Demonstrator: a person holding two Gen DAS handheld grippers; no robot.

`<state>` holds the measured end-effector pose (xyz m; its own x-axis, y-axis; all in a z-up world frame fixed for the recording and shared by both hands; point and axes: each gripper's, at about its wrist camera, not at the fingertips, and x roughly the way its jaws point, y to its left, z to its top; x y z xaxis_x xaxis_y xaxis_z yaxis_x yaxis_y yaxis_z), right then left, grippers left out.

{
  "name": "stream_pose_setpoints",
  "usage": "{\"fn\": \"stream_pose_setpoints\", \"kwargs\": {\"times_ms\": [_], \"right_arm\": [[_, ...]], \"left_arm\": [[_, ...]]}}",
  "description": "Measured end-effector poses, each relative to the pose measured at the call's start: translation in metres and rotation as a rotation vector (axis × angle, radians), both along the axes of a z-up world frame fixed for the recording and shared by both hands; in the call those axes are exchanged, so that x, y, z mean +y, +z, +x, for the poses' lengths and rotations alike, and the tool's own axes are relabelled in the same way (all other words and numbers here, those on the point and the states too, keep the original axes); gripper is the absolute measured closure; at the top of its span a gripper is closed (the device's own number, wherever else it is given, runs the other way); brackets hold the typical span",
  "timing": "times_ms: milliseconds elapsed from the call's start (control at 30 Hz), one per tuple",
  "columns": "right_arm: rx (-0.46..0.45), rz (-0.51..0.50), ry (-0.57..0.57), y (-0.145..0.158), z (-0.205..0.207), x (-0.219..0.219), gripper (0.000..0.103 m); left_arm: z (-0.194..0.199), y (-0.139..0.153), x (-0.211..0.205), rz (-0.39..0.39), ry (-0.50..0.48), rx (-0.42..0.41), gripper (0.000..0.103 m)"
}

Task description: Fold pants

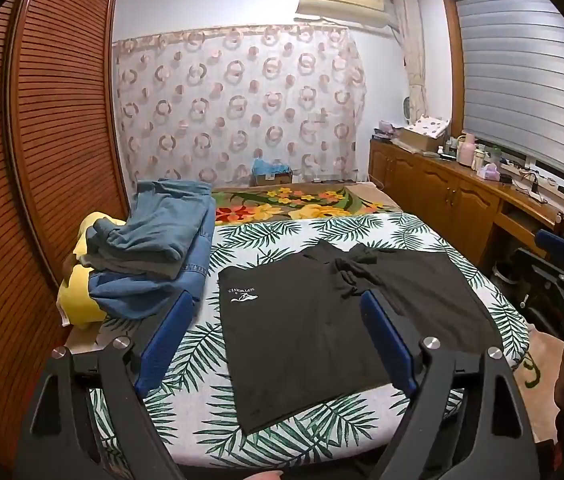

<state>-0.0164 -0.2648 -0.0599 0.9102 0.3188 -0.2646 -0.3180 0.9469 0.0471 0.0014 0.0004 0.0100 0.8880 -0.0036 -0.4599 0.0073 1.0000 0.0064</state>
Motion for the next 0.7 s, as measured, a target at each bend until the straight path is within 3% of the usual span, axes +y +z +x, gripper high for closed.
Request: {"fn": "stream_pose_setpoints", "kwargs": {"times_ms": [700], "right_arm": [[-0.002,-0.009,0.000,-0.001,-0.001,0.001,0.000]], "left_arm": [[-0.011,0.005,-0.006,0.005,0.001,-0.019,0.016]]}}
